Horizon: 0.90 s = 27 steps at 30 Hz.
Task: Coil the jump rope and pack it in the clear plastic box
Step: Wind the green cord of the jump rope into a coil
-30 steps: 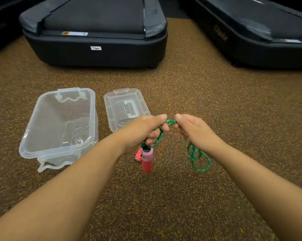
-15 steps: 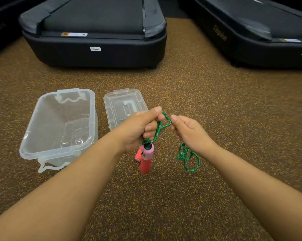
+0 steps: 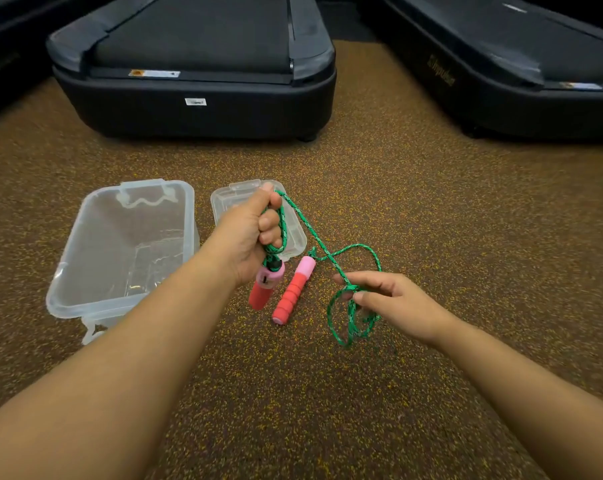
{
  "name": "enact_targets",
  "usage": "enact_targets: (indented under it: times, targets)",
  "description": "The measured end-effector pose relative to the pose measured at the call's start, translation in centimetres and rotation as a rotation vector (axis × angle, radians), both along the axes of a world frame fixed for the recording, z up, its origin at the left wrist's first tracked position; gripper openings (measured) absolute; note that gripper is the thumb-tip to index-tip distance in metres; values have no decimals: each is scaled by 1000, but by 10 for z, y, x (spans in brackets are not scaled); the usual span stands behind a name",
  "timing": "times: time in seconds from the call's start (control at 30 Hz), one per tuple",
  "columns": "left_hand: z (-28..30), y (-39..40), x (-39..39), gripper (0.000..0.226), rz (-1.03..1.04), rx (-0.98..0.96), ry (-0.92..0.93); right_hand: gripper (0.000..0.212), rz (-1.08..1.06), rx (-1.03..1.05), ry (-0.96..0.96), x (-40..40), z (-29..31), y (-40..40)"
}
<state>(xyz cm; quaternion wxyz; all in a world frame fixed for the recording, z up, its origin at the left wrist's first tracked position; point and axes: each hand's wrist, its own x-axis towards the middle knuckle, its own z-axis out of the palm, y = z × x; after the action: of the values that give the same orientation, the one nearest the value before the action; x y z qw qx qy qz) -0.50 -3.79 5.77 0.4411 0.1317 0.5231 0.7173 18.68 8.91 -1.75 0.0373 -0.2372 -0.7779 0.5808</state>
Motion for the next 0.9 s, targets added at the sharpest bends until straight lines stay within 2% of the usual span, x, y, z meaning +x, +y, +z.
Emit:
enact_targets:
  times: [0.17,0.3,0.33,0.4,0.47,0.53,0.6,0.63,0.77,0.9]
  targets:
    - [-3,-2,-2,34,33,-31,14,26,-271,-121,107,-1,-3,-4]
    - [-6,-4,0,33,66,-44,11,19,-434,-43,135,-1,-8,-2]
    - [-6,-4,0,33,78,-44,6,17,-467,28,136,2,-11,0]
    - [-4,-4,-2,34,88,-37,1,14,-408,339,95,11,-15,6]
    - [-1,-3,-4,33,72,-32,14,12,-198,653,4,20,-20,15]
    - [0,-2,-3,32,28,-51,53,13,-38,736,-165,25,-22,22]
    - [-1,1,1,32,-39,-81,102,24,-11,672,-269,23,-16,21]
    - [-2,2,4,32,-75,-97,122,30,-40,623,-234,18,-11,19]
    - [-7,8,21,33,-194,-135,153,30,-158,501,89,-11,12,4]
    - [-11,12,32,34,-245,-127,129,35,-91,202,236,-39,25,-13]
